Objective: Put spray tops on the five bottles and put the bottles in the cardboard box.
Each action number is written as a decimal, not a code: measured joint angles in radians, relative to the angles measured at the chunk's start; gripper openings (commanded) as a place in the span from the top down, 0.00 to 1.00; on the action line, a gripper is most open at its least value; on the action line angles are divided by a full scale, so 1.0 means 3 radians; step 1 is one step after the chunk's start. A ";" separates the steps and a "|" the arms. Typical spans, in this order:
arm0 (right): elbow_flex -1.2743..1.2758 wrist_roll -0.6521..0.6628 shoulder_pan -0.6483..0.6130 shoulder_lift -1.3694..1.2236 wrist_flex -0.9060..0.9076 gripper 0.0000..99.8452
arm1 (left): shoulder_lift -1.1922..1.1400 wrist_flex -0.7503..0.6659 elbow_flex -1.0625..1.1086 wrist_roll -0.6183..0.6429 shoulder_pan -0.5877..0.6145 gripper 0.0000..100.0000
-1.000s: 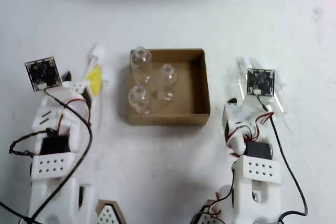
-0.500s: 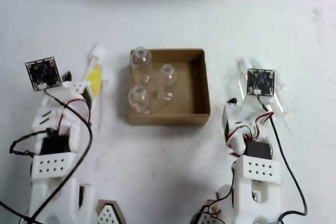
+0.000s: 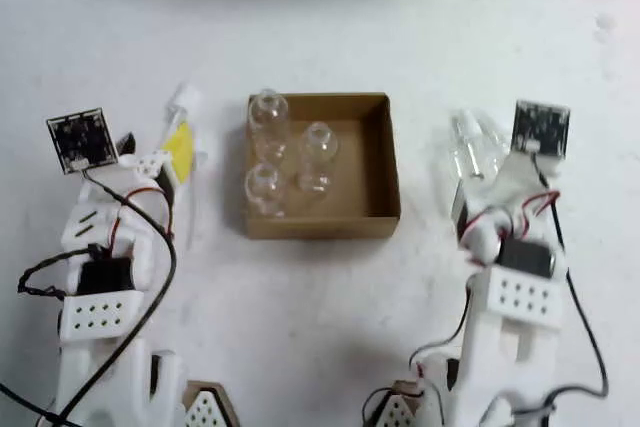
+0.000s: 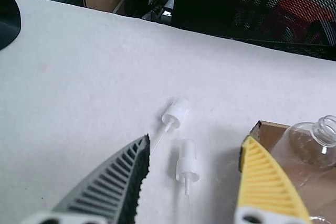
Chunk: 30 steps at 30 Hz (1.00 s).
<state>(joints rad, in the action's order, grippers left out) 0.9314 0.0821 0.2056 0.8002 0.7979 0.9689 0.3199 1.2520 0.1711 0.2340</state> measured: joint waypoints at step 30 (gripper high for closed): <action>-0.7426 0.1059 -0.0394 -0.6071 0.2695 0.85 | 0.0000 0.0000 0.0000 0.0000 0.0000 0.73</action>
<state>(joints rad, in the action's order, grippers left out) -1.2965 0.3997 0.0875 -1.0211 1.6065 0.9689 0.3199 1.2520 0.1711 0.2340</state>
